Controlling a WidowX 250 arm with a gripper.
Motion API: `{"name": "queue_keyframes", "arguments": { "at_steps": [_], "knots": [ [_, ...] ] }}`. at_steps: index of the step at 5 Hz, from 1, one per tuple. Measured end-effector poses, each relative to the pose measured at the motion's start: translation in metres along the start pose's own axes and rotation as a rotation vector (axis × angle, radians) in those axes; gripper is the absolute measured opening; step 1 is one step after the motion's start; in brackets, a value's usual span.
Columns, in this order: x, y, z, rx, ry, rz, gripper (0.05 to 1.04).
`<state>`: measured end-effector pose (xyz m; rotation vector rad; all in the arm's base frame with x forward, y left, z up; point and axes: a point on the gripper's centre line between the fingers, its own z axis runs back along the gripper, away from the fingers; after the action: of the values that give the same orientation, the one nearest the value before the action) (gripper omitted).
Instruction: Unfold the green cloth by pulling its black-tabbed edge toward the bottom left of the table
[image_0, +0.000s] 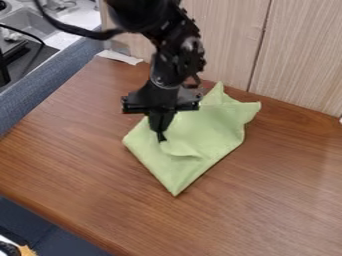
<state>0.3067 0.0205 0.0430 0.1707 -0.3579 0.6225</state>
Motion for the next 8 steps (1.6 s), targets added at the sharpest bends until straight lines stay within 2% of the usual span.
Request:
{"name": "queue_keyframes", "arguments": {
  "at_steps": [1,2,3,5,6,7,8],
  "knots": [
    [-0.004,0.023,0.016,-0.01,-0.024,0.048,0.055],
    [-0.021,0.043,0.022,-0.013,-0.022,0.067,0.055],
    [-0.047,0.062,0.012,0.009,0.019,0.066,0.055],
    [-0.084,0.1,-0.007,0.098,0.103,0.182,0.071],
    [-0.087,0.106,-0.008,0.124,0.112,0.244,0.219],
    [-0.088,0.106,-0.008,0.124,0.114,0.226,0.48],
    [-0.086,0.106,-0.008,0.124,0.109,0.22,0.793]
  ]
}}
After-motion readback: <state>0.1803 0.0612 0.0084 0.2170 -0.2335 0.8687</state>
